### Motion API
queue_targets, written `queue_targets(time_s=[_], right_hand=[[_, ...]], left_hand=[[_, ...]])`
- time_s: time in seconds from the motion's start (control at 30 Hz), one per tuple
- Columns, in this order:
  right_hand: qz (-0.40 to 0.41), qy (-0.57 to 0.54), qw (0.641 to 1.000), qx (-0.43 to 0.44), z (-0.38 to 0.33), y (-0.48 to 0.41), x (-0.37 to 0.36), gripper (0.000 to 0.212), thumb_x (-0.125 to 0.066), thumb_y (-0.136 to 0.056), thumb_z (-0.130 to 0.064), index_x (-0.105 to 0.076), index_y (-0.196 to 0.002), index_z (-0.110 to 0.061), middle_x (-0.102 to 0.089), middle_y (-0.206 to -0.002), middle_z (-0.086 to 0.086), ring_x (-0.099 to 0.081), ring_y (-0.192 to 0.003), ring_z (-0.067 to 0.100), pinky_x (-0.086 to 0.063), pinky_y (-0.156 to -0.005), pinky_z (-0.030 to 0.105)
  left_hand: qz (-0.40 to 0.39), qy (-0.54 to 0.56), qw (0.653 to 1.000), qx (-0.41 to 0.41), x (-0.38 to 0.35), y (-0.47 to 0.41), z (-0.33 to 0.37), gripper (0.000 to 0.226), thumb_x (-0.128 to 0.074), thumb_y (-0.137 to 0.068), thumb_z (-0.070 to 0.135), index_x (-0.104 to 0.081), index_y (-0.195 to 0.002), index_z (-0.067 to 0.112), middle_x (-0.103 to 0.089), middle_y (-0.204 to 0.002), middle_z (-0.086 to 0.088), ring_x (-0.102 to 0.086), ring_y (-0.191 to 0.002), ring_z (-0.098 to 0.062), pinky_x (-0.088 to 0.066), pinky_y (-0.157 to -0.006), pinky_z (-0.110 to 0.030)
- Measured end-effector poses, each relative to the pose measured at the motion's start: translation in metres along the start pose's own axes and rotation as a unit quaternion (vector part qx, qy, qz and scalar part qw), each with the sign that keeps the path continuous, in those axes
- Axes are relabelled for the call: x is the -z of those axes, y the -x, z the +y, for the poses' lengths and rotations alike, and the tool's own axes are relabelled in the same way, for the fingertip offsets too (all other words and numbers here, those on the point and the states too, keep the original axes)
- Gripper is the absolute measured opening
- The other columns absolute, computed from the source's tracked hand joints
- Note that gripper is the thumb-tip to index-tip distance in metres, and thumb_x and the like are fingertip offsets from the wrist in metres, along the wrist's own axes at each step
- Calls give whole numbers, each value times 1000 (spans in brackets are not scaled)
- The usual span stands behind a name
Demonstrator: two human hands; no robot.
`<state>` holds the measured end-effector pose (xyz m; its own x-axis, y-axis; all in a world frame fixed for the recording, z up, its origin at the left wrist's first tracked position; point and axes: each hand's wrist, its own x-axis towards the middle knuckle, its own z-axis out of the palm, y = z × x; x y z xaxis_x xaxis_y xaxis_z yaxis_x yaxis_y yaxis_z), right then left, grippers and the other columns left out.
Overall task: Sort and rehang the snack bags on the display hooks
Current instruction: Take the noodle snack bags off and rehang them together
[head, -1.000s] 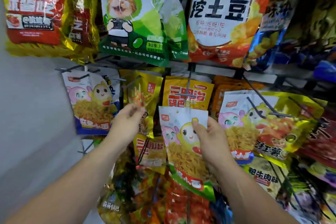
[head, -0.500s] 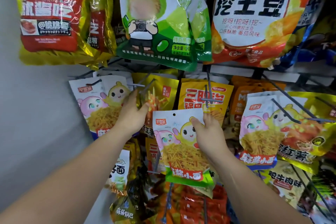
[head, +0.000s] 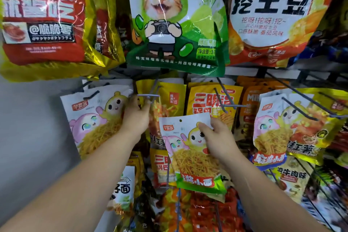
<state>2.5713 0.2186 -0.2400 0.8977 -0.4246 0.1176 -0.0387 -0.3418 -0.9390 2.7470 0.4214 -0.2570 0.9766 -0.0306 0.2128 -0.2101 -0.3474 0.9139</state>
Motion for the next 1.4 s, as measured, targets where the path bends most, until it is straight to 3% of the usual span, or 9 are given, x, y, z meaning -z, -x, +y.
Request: queue_targets(time_s=[0.13,0.3,0.53,0.67,0.8,0.9,1.0,1.17,1.4], right_hand=[[-10,-32,999,-2,-2,5,3,22,-56,-103,-35,-66,-113,-19,-65,-116,13,-64,-93,31,-50,-59,34],[-22,-62,998,8,-8,10,4,15,-55,-104,-32,-70,-108,-30,-77,-104,-1,-73,-95,25,-54,-65,37],[-17,-58,998,27,-14,13,-1,18,-54,-105,-32,-71,-99,-33,-77,-101,7,-73,-93,35,-59,-71,54],[-22,-69,997,34,-16,17,3,19,-53,-106,-32,-70,-98,-30,-78,-92,-1,-74,-81,21,-52,-58,30],[-41,-66,995,55,-15,23,8,19,-53,-105,-29,-71,-105,-24,-77,-89,-3,-73,-78,16,-52,-58,28],[-59,-76,993,69,-15,27,10,20,-54,-105,-27,-72,-109,-19,-76,-85,-3,-71,-74,18,-51,-54,24],[-63,-90,991,71,-18,32,10,20,-53,-106,-24,-73,-110,-20,-76,-82,-8,-70,-68,10,-49,-50,18],[-41,-137,988,66,-23,38,3,20,-53,-106,-24,-72,-107,-23,-79,-103,3,-76,-94,26,-61,-81,43],[-51,-132,988,66,-25,51,-7,20,-51,-107,-25,-71,-106,-22,-79,-96,5,-75,-86,29,-62,-70,39]], left_hand=[[59,-21,997,-41,13,37,26,26,-52,-97,47,-58,-88,22,-64,-84,-8,-70,-69,-28,-54,-61,-37],[104,-26,992,-65,17,60,34,46,-63,-100,25,-38,-61,26,-39,-59,2,-39,-54,-17,-23,-52,-32],[19,76,995,-57,23,83,37,20,-56,-104,29,-67,-92,18,-61,-72,4,-56,-60,-5,-41,-55,-24],[23,132,990,-46,28,98,41,19,-46,-109,17,-61,-100,11,-50,-44,12,-43,-33,-4,-33,-36,-14],[36,143,987,-60,41,104,32,24,-48,-108,18,-62,-88,21,-62,-54,8,-51,-46,-3,-41,-47,-24],[10,167,984,-54,50,109,25,24,-51,-105,28,-62,-91,12,-65,-73,-24,-56,-62,-25,-47,-55,-43],[10,185,981,-55,56,114,24,25,-53,-105,24,-65,-83,18,-62,-77,-17,-53,-67,-26,-43,-64,-39],[-19,208,976,-54,65,128,29,24,-53,-105,17,-63,-85,12,-60,-77,-13,-53,-70,-23,-42,-67,-35],[-39,213,975,-49,69,145,43,30,-49,-107,13,-64,-81,17,-69,-71,6,-59,-67,-9,-46,-57,-21]])
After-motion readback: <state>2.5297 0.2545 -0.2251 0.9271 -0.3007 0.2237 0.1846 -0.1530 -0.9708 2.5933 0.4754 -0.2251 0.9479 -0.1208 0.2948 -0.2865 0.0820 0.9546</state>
